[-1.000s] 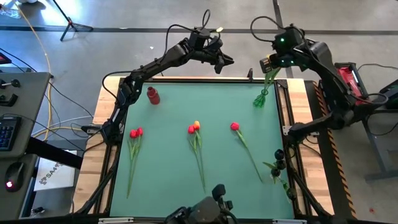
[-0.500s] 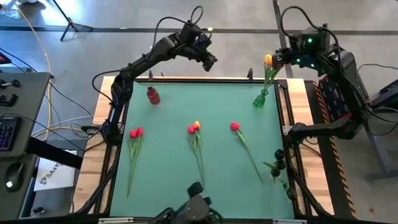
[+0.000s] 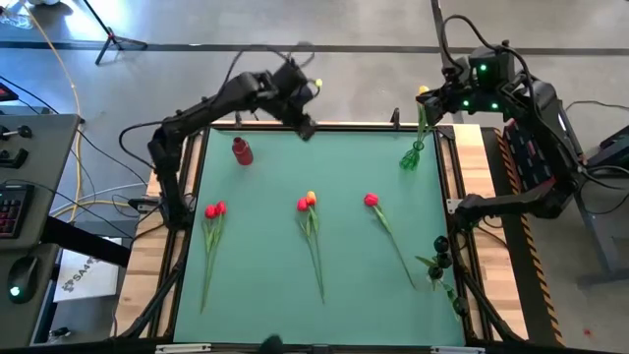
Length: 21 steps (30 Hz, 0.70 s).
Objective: Sort flowers into vase by color
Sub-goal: Put the orange tulip into the green flower vase
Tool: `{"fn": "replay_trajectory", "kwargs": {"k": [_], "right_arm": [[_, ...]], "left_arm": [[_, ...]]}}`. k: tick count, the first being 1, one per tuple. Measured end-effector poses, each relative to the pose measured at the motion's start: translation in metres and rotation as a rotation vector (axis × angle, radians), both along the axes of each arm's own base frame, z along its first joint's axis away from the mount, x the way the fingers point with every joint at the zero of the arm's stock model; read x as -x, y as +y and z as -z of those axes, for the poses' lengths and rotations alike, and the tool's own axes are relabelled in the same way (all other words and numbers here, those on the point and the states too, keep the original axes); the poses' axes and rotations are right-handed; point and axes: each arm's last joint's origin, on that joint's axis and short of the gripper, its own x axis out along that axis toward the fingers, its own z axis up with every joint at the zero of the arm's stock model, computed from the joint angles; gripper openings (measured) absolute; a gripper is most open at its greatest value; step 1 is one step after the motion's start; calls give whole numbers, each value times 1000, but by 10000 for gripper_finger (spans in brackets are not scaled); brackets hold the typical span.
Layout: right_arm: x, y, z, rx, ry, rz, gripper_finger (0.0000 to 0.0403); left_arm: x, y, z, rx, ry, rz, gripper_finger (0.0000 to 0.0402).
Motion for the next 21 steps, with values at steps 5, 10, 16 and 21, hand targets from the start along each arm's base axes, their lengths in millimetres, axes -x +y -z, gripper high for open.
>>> {"fn": "replay_trajectory", "kwargs": {"k": [5, 10, 16, 21], "right_arm": [[-11, 0, 3, -23, 8, -57, 69], [-22, -4, 9, -47, 33, -76, 69], [-28, -6, 12, -54, 44, -114, 69], [-29, -6, 12, -51, 42, -116, 69]], "left_arm": [[-11, -43, 36, 118, -22, -48, 78], [-23, -78, 77, 225, -88, -153, 82], [-35, -125, 116, 352, -67, -265, 107], [-36, -153, 130, 405, -44, -315, 118]]}}
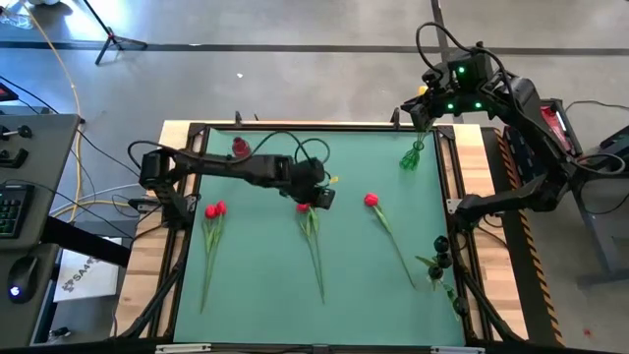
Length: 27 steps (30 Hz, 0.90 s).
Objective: Sort flowers into vase by color
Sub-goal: Put the orange tulip into the green flower vase
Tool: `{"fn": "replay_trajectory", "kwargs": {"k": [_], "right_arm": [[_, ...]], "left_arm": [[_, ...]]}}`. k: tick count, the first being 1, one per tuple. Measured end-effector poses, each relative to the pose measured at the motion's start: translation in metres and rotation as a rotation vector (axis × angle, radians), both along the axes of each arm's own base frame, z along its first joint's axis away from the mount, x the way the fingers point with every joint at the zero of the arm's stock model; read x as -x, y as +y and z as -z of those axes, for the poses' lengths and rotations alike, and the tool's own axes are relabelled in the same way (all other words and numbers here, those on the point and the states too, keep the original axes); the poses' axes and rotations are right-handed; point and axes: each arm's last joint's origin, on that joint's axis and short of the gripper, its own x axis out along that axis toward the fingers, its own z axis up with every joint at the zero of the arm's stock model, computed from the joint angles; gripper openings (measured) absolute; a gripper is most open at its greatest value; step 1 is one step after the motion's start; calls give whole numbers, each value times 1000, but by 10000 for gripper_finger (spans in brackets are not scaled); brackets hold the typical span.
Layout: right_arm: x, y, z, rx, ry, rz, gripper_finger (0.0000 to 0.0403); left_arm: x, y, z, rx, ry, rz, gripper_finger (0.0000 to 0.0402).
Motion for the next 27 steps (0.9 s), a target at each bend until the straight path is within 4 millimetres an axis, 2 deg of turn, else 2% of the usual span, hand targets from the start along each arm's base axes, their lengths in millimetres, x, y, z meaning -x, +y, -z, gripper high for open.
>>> {"fn": "replay_trajectory", "kwargs": {"k": [5, 13, 16, 24, 27], "right_arm": [[0, 0, 0, 2, 0, -10, 69], [0, 1, 1, 0, 16, -23, 69], [1, 2, 3, -9, 34, -29, 69], [2, 3, 4, -10, 57, -41, 69], [2, 3, 4, 1, 62, -50, 69]], "left_arm": [[-7, -14, 14, -12, 18, -52, 119], [-21, -15, 71, 76, 154, -127, 119], [-22, -14, 76, 68, 164, -157, 119], [-13, -11, 74, -43, 235, -244, 119], [-14, -10, 83, -47, 272, -204, 114]]}}
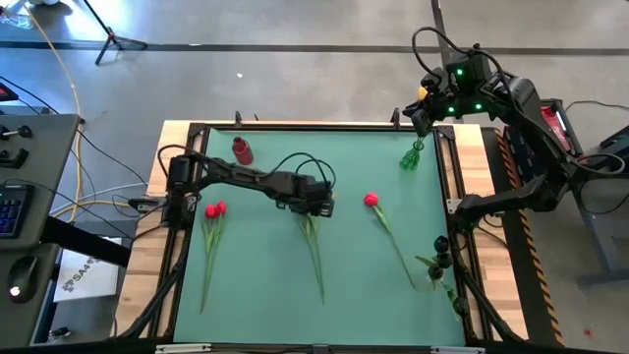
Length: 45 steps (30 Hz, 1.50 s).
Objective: Sort flowers into vase by color
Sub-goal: Put the orange tulip into the green flower vase
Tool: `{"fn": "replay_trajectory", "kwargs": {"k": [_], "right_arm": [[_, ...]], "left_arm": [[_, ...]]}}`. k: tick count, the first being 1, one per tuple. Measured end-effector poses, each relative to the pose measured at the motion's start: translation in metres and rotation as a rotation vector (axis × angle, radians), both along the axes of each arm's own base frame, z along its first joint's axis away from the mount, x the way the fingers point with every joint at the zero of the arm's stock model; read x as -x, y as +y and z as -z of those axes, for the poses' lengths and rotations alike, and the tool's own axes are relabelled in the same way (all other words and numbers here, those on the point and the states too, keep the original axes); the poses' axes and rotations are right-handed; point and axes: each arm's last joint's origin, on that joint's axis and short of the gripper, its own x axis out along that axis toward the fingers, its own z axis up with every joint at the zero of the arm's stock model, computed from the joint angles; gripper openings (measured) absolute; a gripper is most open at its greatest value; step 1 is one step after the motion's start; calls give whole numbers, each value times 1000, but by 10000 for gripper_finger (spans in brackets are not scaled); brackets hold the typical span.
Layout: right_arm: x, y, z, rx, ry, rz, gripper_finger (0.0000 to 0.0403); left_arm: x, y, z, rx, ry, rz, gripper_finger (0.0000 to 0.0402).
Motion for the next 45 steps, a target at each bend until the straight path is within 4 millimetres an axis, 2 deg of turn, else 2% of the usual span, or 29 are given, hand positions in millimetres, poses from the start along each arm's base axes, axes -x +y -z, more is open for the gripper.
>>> {"fn": "replay_trajectory", "kwargs": {"k": [3, 10, 21, 29, 33, 38, 41, 45], "right_arm": [[0, 0, 0, 2, 1, -2, 69], [0, 0, 0, 4, 2, -4, 69], [0, 0, 0, 4, 2, -2, 69], [1, 1, 1, -7, 16, 1, 69], [1, 1, 2, -9, 21, 2, 69], [1, 1, 1, -4, 16, 2, 69], [1, 1, -2, 20, -3, 4, 69], [6, 3, -11, 108, -15, 31, 69]], "left_arm": [[-2, 3, 8, 19, 7, 0, 105], [-10, 12, 5, 11, -85, -16, 80], [-17, 26, 18, 0, -114, 18, 6], [-22, 34, 20, 31, -168, 37, 7], [-23, 38, 2, -9, -244, 47, 2], [-26, 47, -37, -139, -425, 74, 1], [-30, 54, -70, -295, -596, 154, 1], [-36, 64, -107, -584, -823, 298, 0]]}}
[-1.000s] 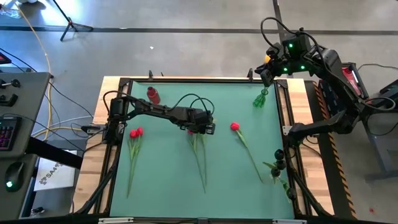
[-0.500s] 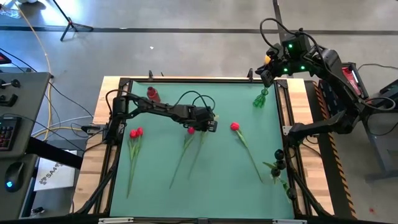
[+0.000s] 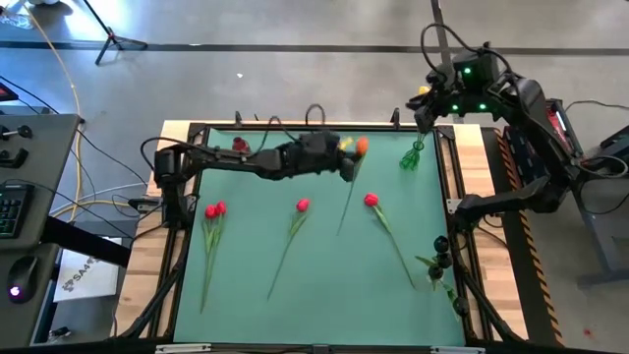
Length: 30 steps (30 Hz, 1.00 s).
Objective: Sort flowers into vase by color
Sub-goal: Put the orange tulip into the green flower vase
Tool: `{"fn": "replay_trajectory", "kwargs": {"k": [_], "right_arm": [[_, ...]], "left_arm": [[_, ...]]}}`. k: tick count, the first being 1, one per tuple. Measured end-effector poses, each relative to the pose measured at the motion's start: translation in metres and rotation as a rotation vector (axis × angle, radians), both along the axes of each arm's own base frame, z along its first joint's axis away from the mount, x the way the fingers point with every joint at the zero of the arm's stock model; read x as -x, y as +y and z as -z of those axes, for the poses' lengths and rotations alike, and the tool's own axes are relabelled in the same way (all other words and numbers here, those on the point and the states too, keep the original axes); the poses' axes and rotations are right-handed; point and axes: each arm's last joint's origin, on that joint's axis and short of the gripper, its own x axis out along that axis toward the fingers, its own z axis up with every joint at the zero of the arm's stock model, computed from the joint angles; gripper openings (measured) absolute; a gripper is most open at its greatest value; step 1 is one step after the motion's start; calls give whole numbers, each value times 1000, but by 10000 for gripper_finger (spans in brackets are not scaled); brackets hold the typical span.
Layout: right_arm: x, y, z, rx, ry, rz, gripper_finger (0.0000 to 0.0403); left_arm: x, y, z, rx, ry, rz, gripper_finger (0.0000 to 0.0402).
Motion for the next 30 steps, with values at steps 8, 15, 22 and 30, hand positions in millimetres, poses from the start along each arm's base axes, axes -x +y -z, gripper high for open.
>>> {"fn": "replay_trajectory", "kwargs": {"k": [8, 15, 22, 30], "right_arm": [[25, 13, -35, 208, -9, 199, 69], [42, 27, -55, 187, -99, 258, 69], [48, 31, -50, 102, -55, 333, 69], [51, 33, -43, 32, -21, 387, 69]], "left_arm": [[6, 22, -52, -581, -363, -41, 0], [0, 67, -60, -602, -461, -6, 0], [-22, 87, -83, -676, -568, 54, 0], [-57, 98, -82, -667, -640, 126, 0]]}}
